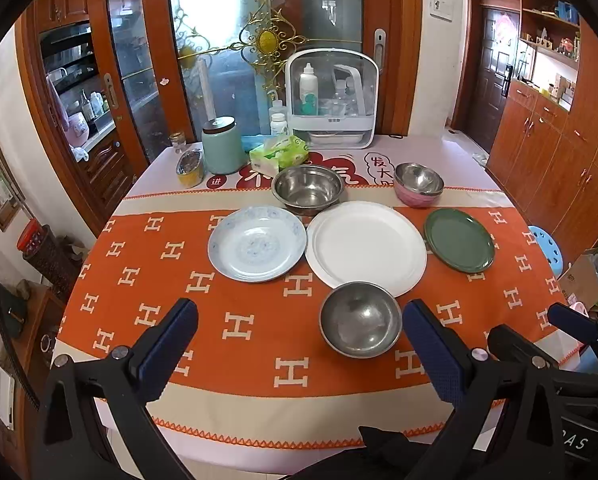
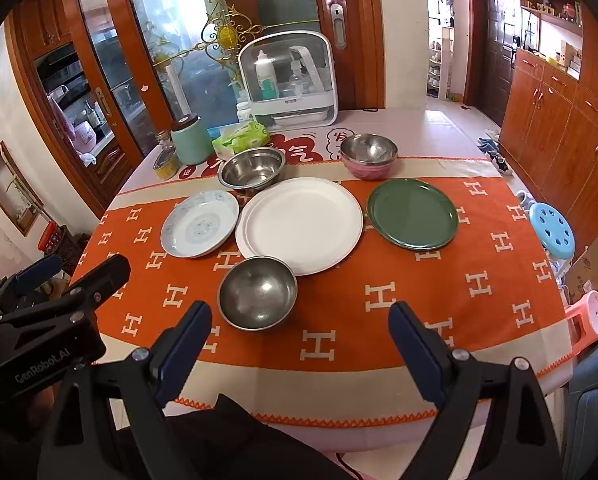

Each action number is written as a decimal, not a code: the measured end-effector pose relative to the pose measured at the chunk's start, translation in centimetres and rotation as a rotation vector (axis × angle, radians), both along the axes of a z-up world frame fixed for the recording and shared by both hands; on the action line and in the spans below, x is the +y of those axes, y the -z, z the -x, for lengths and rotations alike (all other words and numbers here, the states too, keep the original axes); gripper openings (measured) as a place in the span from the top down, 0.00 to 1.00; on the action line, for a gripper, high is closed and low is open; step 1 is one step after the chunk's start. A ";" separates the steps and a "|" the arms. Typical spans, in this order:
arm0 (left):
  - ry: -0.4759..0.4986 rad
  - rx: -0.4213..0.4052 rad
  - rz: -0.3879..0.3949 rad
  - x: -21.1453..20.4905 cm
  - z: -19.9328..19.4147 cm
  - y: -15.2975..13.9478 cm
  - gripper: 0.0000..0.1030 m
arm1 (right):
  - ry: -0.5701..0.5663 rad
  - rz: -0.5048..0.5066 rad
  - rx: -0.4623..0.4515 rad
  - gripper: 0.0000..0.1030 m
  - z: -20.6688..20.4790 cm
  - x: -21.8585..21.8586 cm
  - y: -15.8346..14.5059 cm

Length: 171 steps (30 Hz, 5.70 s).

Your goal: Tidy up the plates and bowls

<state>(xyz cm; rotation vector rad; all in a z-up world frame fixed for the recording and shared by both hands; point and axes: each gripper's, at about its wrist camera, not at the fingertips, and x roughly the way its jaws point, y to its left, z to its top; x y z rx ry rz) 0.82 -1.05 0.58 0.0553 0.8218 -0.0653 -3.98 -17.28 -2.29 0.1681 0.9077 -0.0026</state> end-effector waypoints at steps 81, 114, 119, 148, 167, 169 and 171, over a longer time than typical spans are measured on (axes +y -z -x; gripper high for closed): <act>0.048 0.497 0.140 -0.9 -19.0 12.6 0.01 | 0.177 -0.263 0.260 0.12 -15.0 -7.7 10.1; -0.048 0.676 0.113 -1.7 -26.4 21.1 0.37 | 0.258 -0.548 0.491 0.68 -20.9 -11.0 21.5; -0.056 0.684 0.129 -1.3 -26.2 20.5 0.37 | 0.258 -0.556 0.482 0.75 -21.0 -11.2 21.6; -0.054 0.744 0.228 -1.9 -25.9 23.0 0.61 | 0.238 -0.572 0.440 0.84 -21.0 -11.4 21.7; -0.013 0.636 0.271 -2.0 -24.2 19.2 0.61 | 0.211 -0.510 0.320 0.84 -19.8 -11.3 17.3; -0.007 0.627 0.273 -2.1 -24.0 18.8 0.61 | 0.213 -0.507 0.311 0.84 -19.5 -11.3 16.9; 0.000 0.618 0.277 -2.3 -23.9 18.4 0.61 | 0.217 -0.505 0.300 0.84 -19.0 -11.3 16.4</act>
